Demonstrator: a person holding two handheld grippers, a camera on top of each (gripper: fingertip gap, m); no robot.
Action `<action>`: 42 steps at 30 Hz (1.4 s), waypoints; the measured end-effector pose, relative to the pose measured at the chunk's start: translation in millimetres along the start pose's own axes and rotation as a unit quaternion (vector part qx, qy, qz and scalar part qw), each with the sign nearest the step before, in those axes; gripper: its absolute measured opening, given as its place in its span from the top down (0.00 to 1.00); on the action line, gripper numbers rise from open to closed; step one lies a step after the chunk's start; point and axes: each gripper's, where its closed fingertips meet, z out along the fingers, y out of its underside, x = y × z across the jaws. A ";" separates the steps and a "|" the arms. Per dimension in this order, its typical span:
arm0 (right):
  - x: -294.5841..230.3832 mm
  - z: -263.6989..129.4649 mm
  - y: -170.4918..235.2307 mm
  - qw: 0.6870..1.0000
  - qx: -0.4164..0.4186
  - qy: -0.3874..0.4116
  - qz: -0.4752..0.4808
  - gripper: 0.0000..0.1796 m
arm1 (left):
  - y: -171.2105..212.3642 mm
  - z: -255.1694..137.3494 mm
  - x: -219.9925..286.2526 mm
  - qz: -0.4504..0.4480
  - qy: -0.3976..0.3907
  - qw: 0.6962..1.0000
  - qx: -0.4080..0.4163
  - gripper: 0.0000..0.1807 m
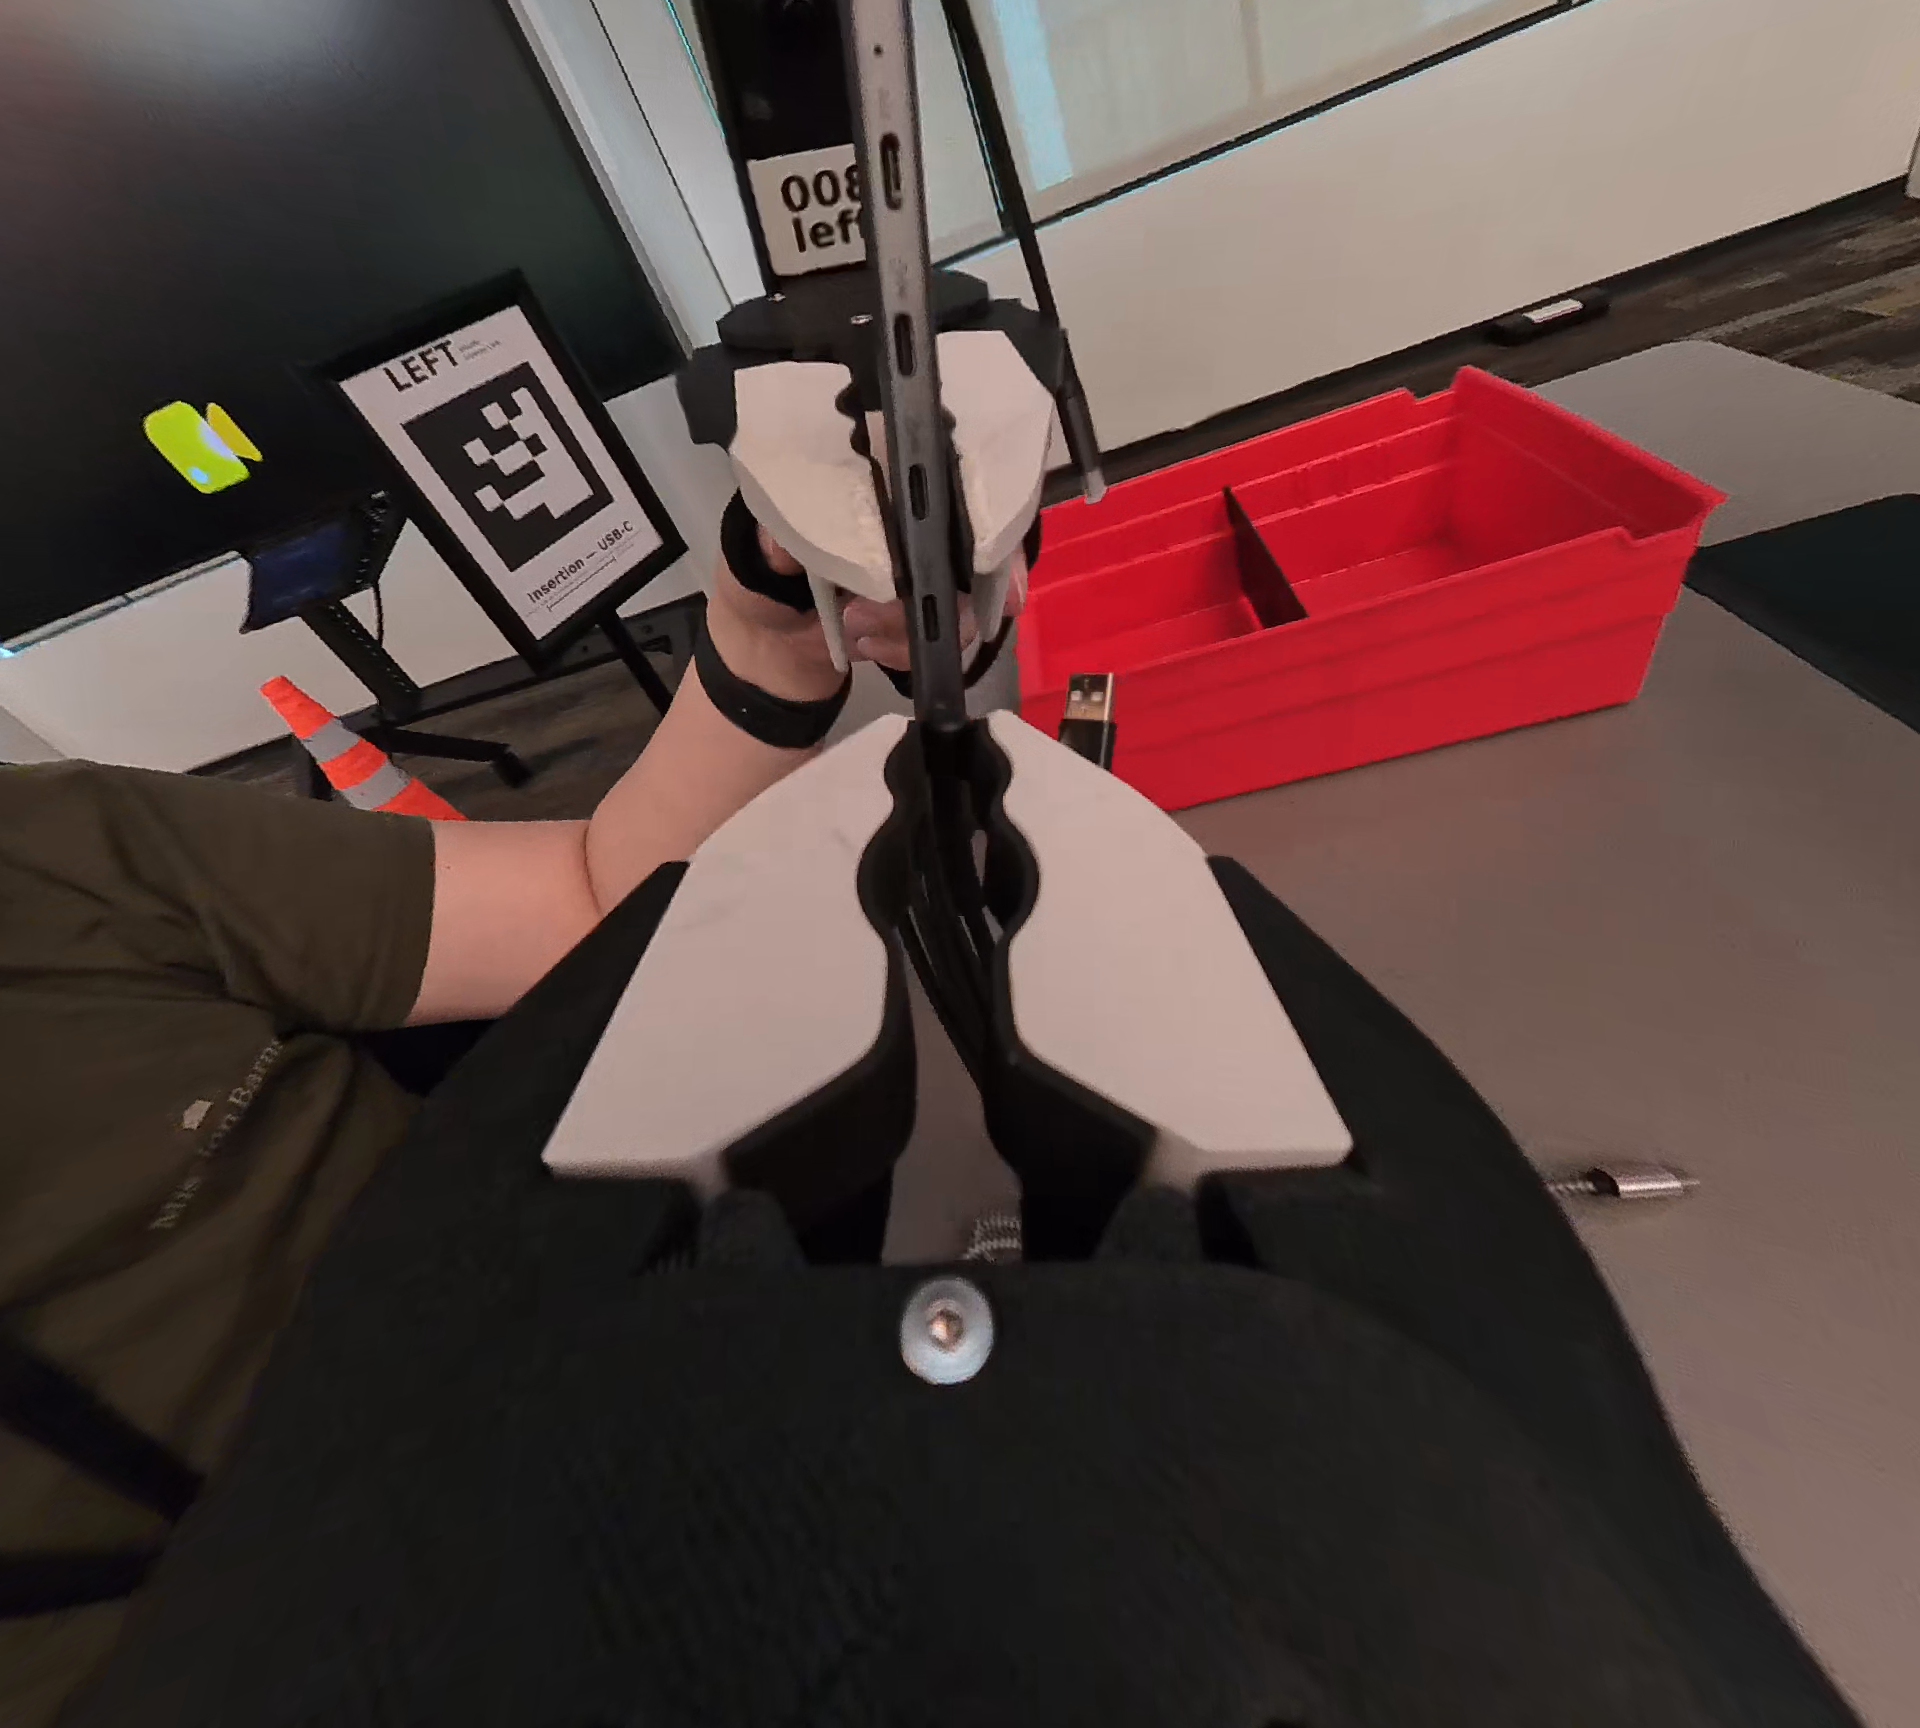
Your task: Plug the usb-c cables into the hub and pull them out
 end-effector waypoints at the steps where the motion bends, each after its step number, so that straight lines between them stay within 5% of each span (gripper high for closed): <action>1: -1.2 -0.3 -1.4 1.000 0.006 -0.008 0.010 0.96 | -2.9 0.7 1.2 -0.005 0.002 1.000 0.008 0.95; 18: -5.4 -1.0 -12.8 0.997 0.056 -0.031 0.051 0.96 | -20.7 6.5 1.1 -0.064 0.030 0.993 0.098 0.94; 35: -6.4 -4.7 -13.6 0.995 0.060 -0.057 0.058 0.96 | 4.7 13.9 6.9 -0.088 0.033 0.996 -0.010 0.95; 42: -5.6 -6.3 -13.6 0.994 0.065 -0.066 0.058 0.96 | 1.5 18.7 5.2 -0.120 0.045 0.992 0.005 0.95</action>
